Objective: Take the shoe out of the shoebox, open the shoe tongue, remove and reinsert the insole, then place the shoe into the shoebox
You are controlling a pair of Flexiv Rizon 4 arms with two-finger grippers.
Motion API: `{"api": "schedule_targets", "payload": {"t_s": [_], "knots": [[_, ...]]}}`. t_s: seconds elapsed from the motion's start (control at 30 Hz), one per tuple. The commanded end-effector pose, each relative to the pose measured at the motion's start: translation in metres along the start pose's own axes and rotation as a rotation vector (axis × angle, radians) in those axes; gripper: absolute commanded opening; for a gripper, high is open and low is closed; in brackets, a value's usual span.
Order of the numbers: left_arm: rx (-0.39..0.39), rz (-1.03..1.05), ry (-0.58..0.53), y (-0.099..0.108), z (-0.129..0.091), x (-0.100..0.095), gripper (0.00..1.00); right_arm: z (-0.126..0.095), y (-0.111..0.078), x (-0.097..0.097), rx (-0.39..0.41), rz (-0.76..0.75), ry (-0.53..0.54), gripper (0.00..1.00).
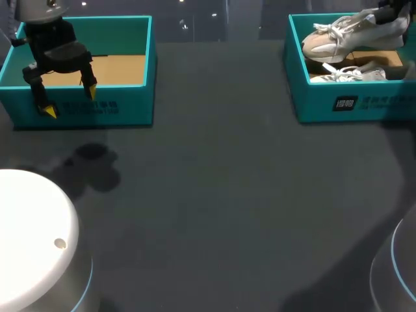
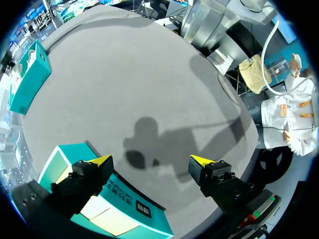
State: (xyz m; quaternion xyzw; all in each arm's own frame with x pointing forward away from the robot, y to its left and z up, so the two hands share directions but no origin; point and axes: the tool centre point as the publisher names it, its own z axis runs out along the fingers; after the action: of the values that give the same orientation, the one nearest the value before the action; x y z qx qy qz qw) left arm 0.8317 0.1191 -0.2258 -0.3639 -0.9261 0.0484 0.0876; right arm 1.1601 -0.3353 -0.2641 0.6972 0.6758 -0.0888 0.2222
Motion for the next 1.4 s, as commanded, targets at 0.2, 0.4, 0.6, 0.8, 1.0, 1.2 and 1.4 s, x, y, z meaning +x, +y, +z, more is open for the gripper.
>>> {"api": "schedule_targets", "payload": {"t_s": [0.2, 0.4, 0.6, 0.8, 1.0, 1.2, 1.4], "knots": [[-0.003, 0.001, -0.001, 0.000, 0.000, 0.001, 1.00, 0.023, 0.010, 0.010, 0.026, -0.005, 0.011, 0.00], [-0.003, 0.001, -0.001, 0.000, 0.000, 0.001, 1.00, 0.031, 0.013, 0.015, 0.032, -0.004, 0.025, 0.00], [-0.003, 0.001, -0.001, 0.000, 0.000, 0.001, 1.00, 0.038, 0.014, 0.021, 0.043, -0.002, 0.026, 0.00], [-0.003, 0.001, -0.001, 0.000, 0.000, 0.001, 1.00, 0.053, 0.011, 0.030, 0.074, -0.003, 0.046, 0.00], [-0.003, 0.001, -0.001, 0.000, 0.000, 0.001, 1.00, 0.060, 0.007, 0.032, 0.079, -0.008, 0.045, 0.00], [-0.003, 0.001, -0.001, 0.000, 0.000, 0.001, 1.00, 0.070, 0.005, 0.032, 0.087, -0.011, 0.065, 0.00], [-0.003, 0.001, -0.001, 0.000, 0.000, 0.001, 1.00, 0.076, 0.002, 0.039, 0.102, -0.018, 0.083, 0.00]]}}
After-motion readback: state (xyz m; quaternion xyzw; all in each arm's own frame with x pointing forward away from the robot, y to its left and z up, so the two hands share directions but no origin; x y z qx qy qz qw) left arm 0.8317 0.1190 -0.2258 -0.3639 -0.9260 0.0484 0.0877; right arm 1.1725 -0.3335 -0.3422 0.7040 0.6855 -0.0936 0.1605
